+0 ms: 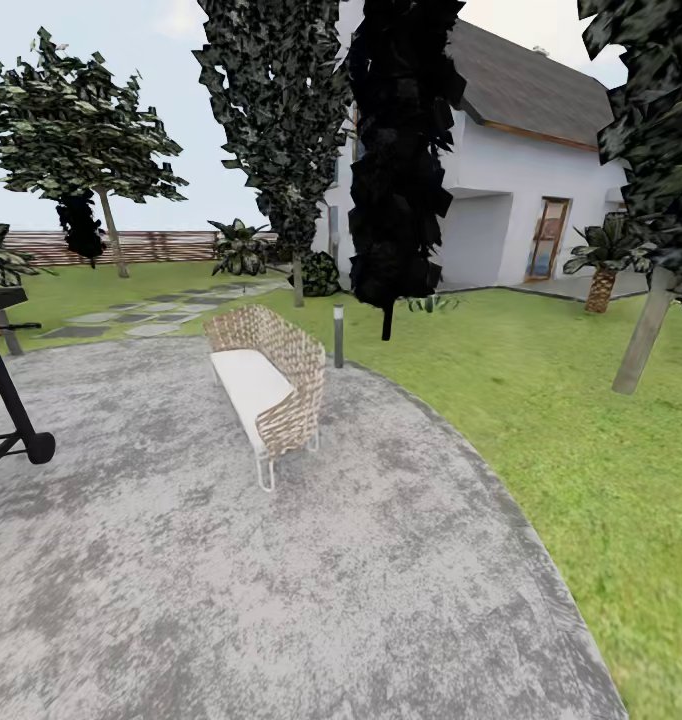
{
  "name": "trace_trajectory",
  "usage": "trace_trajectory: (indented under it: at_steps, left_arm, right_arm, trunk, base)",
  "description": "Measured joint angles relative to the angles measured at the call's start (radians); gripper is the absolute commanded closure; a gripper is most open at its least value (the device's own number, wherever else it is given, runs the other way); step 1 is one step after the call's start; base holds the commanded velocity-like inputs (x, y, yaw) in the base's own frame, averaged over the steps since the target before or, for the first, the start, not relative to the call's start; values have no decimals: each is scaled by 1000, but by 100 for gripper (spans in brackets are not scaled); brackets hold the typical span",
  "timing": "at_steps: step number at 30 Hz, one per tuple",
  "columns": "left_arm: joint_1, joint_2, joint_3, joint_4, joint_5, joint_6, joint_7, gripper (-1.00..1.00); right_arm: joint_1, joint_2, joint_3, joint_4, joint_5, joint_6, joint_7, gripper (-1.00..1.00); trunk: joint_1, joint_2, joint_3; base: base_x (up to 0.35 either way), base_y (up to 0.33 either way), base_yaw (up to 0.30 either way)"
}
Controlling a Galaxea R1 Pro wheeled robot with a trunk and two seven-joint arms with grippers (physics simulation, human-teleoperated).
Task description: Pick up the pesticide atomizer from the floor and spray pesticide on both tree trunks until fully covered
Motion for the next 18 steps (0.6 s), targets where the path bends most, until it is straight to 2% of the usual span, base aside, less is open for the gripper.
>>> trace_trajectory:
  at_steps: [3,8,18]
  left_arm:
    - [8,-7,5,10,7,11,-8,-100]
    - [13,-9,5,25,8,25,-9,-100]
    - [8,10,15,-2,9,23,-2,-100]
  right_arm:
    - [-17,15,1,-17,0,10,-3,-100]
    - [-24,23,3,-29,-2,12,-3,-100]
    - [-28,20,3,-34,-1,10,-3,-100]
  trunk:
    - [0,0,0]
    - [0,0,0]
    - [0,0,0]
  base:
    - [0,0,0]
    - [0,0,0]
    - [0,0,0]
